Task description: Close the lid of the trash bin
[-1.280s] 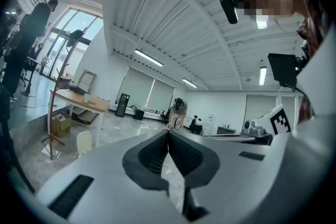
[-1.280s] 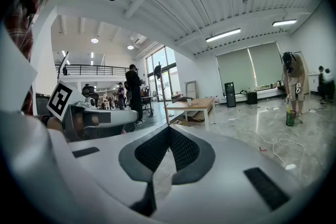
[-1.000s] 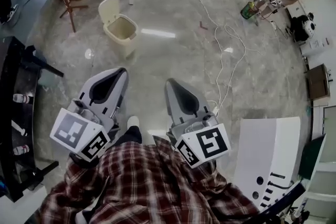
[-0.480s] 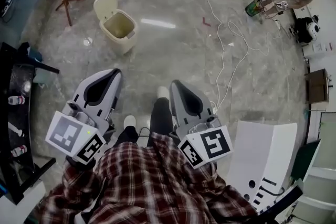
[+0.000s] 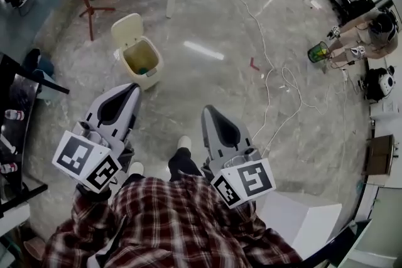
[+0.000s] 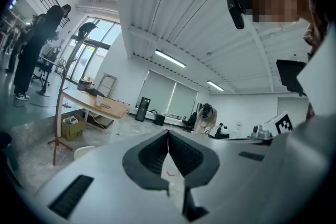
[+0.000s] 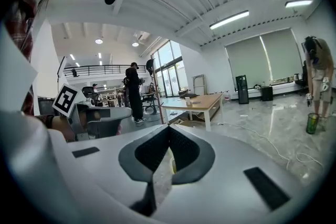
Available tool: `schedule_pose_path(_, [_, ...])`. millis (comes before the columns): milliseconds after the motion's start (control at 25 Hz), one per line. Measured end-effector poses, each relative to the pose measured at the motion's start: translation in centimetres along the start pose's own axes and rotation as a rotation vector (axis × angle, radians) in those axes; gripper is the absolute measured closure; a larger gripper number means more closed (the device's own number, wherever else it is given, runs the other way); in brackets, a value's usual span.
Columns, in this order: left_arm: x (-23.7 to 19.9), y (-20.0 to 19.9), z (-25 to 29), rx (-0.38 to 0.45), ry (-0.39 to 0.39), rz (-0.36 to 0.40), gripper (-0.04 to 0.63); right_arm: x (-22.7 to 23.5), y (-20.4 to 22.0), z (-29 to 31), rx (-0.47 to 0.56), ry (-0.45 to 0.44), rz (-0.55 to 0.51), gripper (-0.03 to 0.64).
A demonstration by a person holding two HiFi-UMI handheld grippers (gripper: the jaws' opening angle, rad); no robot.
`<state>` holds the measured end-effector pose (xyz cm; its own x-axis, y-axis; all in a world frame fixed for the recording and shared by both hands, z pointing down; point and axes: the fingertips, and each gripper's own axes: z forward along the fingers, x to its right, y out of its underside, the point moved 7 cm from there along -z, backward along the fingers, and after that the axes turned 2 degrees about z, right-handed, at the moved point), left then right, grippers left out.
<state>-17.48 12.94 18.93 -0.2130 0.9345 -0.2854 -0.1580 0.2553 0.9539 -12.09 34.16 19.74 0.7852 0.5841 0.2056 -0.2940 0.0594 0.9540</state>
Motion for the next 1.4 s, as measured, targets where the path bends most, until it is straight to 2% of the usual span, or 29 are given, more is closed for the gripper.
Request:
schedule_pose_path(240, [2.2, 0.2, 5.7, 0.020, -0.164, -0.060, 0.586, 7.9, -3.5, 2.1, -0.066, -0.149, -0.031, 0.604])
schedule_pose_path(360, [3.1, 1.1, 7.1, 0.009, -0.241, -0.074, 0.586, 11.0, -3.4, 3.8, -0.109, -0.213, -0.017, 0.604])
schedule_pose_path(480, [2.3, 1.3, 7.4, 0.001, -0.320, -0.083, 0.586, 12.0, -2.9, 6.7, -0.154, -0.287, -0.001, 0.604])
schedule_pose_path(720, [-3.4, 0.8, 7.5, 0.008, -0.428, -0.091, 0.586, 10.5, -3.3, 15.4, -0.186, -0.412, -0.024, 0.604])
schedule_pose_path(840, [-7.0, -0.9, 9.2, 0.047, -0.440, -0.087, 0.585, 9.9, -4.6, 19.5, -0.189, -0.449, -0.059, 0.604])
schedule_pose_path(1000, [-11.5, -4.5, 12.1, 0.109, -0.427, -0.039, 0.586, 9.4, -7.1, 25.1, -0.183, -0.478, -0.122, 0.604])
schedule_pose_path(1160, [-15.0, -6.4, 13.0, 0.123, -0.459, -0.010, 0.586, 9.5, -8.9, 29.8, -0.163, -0.494, -0.146, 0.604])
schedule_pose_path(1400, [-18.6, -6.6, 13.5, 0.117, -0.569, -0.057, 0.586, 9.3, -9.0, 36.1, -0.243, -0.583, -0.181, 0.604])
